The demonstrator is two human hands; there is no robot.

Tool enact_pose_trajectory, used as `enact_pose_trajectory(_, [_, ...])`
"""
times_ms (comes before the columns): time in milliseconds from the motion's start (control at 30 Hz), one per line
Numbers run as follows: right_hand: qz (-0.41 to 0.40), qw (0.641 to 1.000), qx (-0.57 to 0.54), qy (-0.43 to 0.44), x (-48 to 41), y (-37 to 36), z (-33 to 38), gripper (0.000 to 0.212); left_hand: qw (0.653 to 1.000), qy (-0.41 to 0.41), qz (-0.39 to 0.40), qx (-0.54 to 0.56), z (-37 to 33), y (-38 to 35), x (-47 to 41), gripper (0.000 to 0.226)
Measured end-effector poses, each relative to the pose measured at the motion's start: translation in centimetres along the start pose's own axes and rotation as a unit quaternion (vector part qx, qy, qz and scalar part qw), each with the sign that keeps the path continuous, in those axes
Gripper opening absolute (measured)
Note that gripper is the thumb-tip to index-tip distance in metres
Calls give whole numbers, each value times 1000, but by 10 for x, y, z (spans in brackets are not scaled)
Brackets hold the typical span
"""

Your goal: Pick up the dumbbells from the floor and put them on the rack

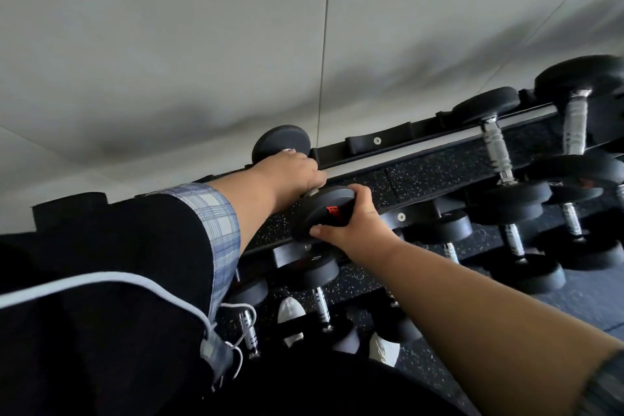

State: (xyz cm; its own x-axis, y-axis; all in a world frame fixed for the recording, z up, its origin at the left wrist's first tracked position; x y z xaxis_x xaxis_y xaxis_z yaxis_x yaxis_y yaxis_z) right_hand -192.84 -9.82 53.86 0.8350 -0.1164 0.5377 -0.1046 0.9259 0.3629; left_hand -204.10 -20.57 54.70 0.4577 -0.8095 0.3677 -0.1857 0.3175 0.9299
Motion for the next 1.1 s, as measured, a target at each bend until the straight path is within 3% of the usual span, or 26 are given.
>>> enact_pose_trajectory(133, [56, 990, 106, 68, -8, 14, 21, 58, 999, 33, 3, 30, 0, 5, 9, 8])
enact_pose_trajectory(200, [82, 981, 147, 100, -11, 14, 35, 51, 997, 65, 8, 34, 2, 8, 19, 9])
enact_pose_trajectory(267, [97, 970, 183, 126, -13, 12, 47, 53, 967, 175, -28, 181, 14, 8, 40, 5])
enact_pose_trajectory(333, [108, 958, 219, 150, -14, 10, 56, 56, 871, 299, -79, 381, 29, 3, 68, 17])
enact_pose_trajectory(400, [117, 946, 252, 169, -13, 8, 60, 53, 694, 359, -151, 606, 21, 1, 100, 19])
enact_pose_trajectory(433, [120, 940, 266, 175, -12, 7, 61, 51, 659, 357, -182, 636, 13, 4, 110, 15])
enact_pose_trajectory(467, [123, 935, 279, 180, -11, 5, 61, 48, 668, 344, -205, 627, 3, 12, 118, 17])
enact_pose_trajectory(567, [133, 909, 338, 206, -4, -2, 61, 42, 812, 294, -191, 467, -33, 21, 126, 23])
enact_pose_trajectory(633, [133, 876, 400, 234, 5, -9, 61, 40, 851, 287, -174, 404, -48, 16, 128, 23])
enact_pose_trajectory(733, [108, 810, 499, 289, 17, -16, 53, 41, 851, 328, -142, 384, -64, -7, 129, 22])
enact_pose_trajectory(800, [105, 786, 525, 309, 22, -23, 40, 47, 860, 341, -131, 357, -73, -25, 127, 27])
enact_pose_trajectory(1100, [101, 782, 535, 304, 20, -45, -8, 56, 884, 341, -86, 307, -89, -78, 112, 33])
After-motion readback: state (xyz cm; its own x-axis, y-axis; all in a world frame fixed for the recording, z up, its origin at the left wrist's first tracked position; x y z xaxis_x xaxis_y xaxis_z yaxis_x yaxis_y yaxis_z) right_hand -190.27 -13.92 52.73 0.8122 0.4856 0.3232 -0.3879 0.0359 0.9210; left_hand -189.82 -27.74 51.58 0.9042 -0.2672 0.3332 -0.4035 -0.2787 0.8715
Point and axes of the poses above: each hand's wrist, its own x-axis away from the middle knuckle, its own y-axis out of the back of the hand, z = x × y, the point moved 6 cm from there along -x, towards the middle knuckle, and after that the axes turned 1 degree about -y, right-handed, at the moved point
